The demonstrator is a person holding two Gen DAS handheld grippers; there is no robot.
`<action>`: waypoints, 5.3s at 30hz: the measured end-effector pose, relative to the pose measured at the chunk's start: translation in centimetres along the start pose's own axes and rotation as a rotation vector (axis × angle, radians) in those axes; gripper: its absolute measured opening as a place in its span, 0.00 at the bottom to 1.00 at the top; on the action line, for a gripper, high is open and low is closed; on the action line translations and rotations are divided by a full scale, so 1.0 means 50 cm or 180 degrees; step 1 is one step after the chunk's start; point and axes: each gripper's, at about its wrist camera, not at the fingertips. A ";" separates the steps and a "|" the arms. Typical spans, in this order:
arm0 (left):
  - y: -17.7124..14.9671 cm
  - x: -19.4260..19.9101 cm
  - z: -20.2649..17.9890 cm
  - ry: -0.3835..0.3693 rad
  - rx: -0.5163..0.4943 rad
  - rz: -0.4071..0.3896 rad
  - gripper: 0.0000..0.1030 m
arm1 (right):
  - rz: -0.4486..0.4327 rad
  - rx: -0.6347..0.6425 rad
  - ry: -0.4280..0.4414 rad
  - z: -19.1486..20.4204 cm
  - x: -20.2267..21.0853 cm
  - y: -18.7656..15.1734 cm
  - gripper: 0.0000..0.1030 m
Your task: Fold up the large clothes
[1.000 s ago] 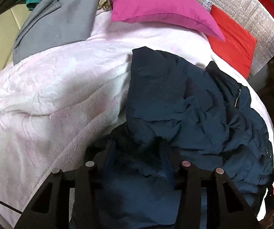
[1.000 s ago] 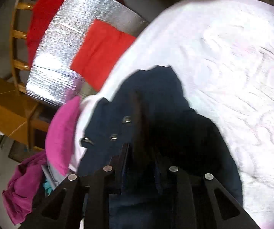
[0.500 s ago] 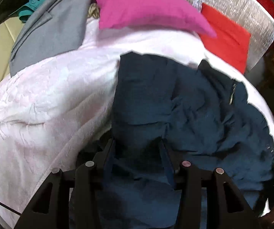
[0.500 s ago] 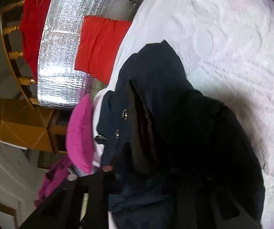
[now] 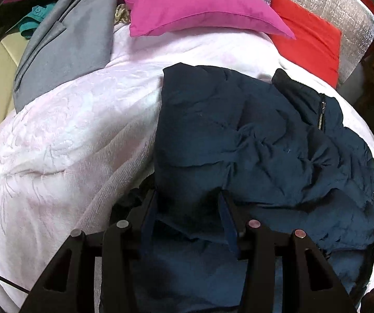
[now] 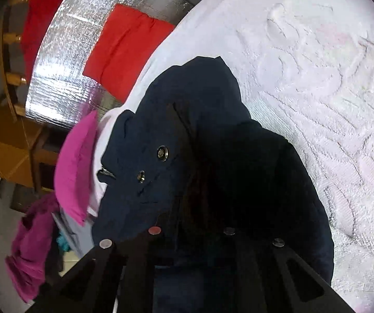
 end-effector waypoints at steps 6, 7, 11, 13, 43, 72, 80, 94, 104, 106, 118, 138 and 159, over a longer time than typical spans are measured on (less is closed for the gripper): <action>0.011 0.043 0.038 -0.0133 0.0231 -0.0197 0.47 | -0.0393 -0.0170 0.0203 -0.042 0.096 0.021 0.22; 0.013 0.051 0.044 -0.0140 0.0266 -0.0247 0.47 | -0.0477 -0.0179 0.0212 -0.049 0.109 0.023 0.29; 0.017 0.074 0.055 -0.0264 0.0397 -0.0447 0.47 | -0.0558 -0.0067 0.0267 -0.029 0.111 0.017 0.40; 0.017 0.081 0.046 -0.0357 0.0352 -0.0520 0.47 | -0.0557 0.0128 0.0312 -0.007 0.104 0.008 0.40; -0.008 0.095 -0.076 -0.0317 -0.0391 -0.0646 0.48 | -0.0238 0.1114 0.0268 0.120 0.050 -0.072 0.24; -0.020 0.027 -0.116 -0.0083 -0.0629 -0.0213 0.58 | 0.0398 0.1137 -0.0127 0.134 -0.036 -0.126 0.25; 0.001 0.064 -0.041 0.0179 -0.0294 -0.0491 0.62 | 0.0272 0.1313 -0.0056 0.155 -0.017 -0.152 0.38; 0.002 -0.003 -0.025 0.0251 -0.0272 -0.0186 0.65 | 0.0448 0.1180 -0.0216 0.142 -0.060 -0.153 0.39; -0.002 0.009 -0.012 0.0090 -0.0233 -0.0258 0.65 | 0.0139 0.0996 -0.0133 0.126 -0.007 -0.125 0.39; -0.007 -0.024 -0.006 0.0076 -0.0215 -0.0131 0.67 | 0.0308 0.0885 -0.0182 0.109 -0.034 -0.121 0.39; -0.010 0.053 0.032 -0.0030 -0.0058 -0.0234 0.67 | 0.0048 0.0748 0.0108 0.097 0.032 -0.110 0.40; -0.222 0.235 0.182 0.0181 0.0010 -0.0212 0.67 | -0.0395 0.0373 0.0261 -0.105 0.361 -0.156 0.58; -0.407 0.233 0.303 -0.0613 0.0405 0.0622 0.65 | 0.0486 0.0163 0.0590 -0.268 0.347 -0.256 0.70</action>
Point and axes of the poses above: each gripper's, at about its wrist camera, not at the fingertips, and x roughly against the way its jaws point, z to its left, y to its top, and after that the axes turned 1 degree about -z, right-handed
